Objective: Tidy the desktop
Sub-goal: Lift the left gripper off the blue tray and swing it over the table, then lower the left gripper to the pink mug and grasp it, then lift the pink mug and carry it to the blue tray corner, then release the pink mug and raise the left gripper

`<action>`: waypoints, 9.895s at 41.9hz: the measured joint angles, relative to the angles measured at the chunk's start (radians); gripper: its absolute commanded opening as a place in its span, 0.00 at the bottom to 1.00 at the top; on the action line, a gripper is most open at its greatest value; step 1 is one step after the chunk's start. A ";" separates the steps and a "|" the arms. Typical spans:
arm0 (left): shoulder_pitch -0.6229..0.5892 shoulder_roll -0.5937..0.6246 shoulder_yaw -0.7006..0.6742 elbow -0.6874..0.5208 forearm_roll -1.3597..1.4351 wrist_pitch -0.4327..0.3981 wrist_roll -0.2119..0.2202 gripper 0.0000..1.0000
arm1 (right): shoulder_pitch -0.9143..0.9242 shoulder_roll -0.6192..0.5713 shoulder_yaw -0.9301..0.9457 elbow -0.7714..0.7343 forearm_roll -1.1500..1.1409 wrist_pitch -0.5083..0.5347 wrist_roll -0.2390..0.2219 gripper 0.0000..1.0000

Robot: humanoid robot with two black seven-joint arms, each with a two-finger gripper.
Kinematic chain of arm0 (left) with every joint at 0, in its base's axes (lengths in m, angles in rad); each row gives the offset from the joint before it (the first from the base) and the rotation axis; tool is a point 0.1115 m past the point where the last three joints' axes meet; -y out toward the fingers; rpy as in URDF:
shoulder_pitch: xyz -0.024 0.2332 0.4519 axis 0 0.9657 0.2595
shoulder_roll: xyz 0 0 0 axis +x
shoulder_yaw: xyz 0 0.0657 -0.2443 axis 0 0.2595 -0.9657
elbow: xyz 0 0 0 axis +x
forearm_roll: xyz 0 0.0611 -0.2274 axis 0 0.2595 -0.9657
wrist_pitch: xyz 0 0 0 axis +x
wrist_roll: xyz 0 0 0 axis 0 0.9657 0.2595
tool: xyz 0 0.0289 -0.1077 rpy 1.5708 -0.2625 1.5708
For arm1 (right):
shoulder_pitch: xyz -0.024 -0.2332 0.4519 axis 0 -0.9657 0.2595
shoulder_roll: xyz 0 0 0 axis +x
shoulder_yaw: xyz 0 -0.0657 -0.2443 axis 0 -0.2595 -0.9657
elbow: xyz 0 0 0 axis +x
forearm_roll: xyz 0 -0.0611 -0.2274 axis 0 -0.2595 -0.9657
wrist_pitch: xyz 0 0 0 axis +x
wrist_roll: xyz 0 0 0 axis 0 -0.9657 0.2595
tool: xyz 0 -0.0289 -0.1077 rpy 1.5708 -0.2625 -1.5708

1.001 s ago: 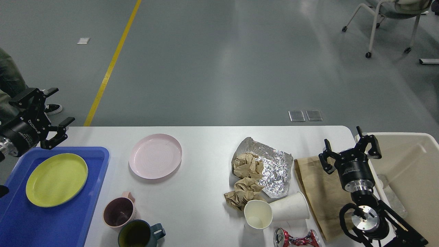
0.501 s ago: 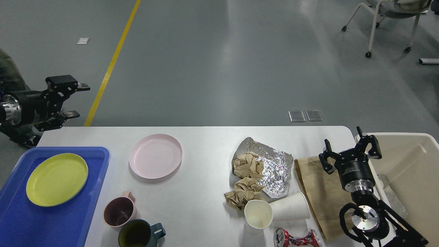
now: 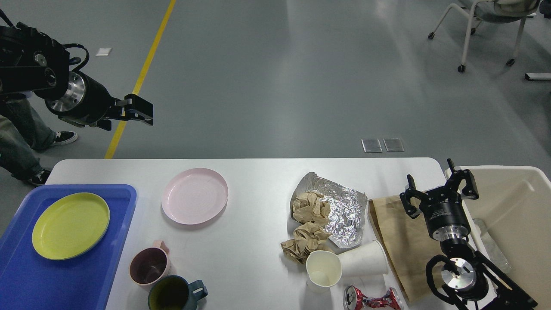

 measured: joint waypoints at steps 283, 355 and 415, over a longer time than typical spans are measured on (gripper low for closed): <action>0.987 0.487 -0.405 0.511 0.151 -0.330 0.145 0.03 | 0.000 0.000 0.000 -0.002 0.000 0.000 0.000 1.00; 1.024 0.541 -0.487 0.529 0.136 -0.343 0.134 0.95 | 0.000 0.000 0.000 -0.002 0.000 0.000 0.000 1.00; -0.747 -0.363 0.270 -0.502 -0.493 -0.469 0.127 0.96 | 0.000 -0.001 0.000 -0.002 0.000 0.000 0.000 1.00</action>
